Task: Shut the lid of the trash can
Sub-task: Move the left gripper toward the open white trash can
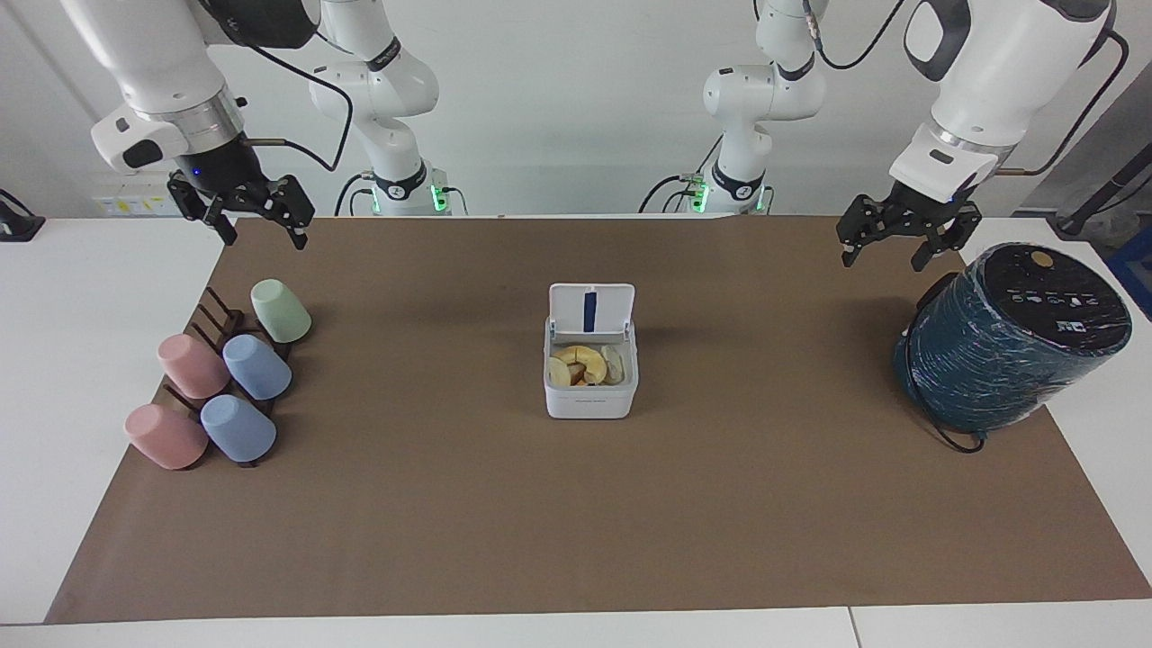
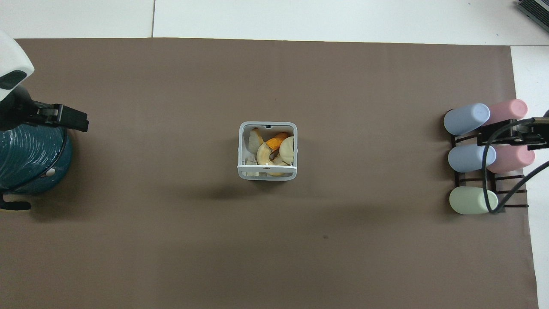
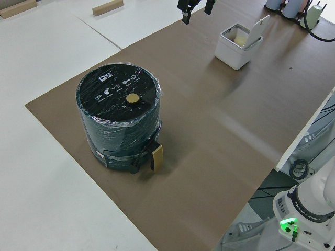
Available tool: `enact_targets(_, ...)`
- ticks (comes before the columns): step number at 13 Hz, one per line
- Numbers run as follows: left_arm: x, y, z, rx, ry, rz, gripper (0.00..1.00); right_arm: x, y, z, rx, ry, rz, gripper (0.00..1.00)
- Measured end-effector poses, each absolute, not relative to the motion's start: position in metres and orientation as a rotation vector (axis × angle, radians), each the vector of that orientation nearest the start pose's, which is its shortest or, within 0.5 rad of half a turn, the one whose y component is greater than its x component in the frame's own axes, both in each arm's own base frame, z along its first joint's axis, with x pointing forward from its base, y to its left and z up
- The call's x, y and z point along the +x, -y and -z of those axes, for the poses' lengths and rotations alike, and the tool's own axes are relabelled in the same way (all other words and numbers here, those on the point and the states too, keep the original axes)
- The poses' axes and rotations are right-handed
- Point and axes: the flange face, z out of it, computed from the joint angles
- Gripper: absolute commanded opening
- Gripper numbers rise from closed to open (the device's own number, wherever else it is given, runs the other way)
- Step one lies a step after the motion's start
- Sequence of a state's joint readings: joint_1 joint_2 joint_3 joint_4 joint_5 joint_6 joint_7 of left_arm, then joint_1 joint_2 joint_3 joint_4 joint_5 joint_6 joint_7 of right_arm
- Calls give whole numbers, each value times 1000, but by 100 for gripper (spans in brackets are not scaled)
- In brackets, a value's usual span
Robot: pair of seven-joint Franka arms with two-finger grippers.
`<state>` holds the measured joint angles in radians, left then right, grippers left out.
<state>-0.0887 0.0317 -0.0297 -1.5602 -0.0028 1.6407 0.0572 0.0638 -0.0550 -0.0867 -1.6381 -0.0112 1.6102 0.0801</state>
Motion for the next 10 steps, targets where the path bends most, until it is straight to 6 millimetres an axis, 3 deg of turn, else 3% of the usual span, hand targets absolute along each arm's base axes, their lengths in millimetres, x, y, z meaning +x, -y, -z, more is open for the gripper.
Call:
enact_targets(1,564,80,-612,-3136,-272,95,100,541,15,-626,-3143,-161,42,100)
enact_targets(5,534,164,-589,-3157,-169,136,96,541,15,-626,-3143,-161,42,100)
enact_targets(10,485,259,-561,-3185,31,122,31,541,15,-626,-3143,-161,42,100)
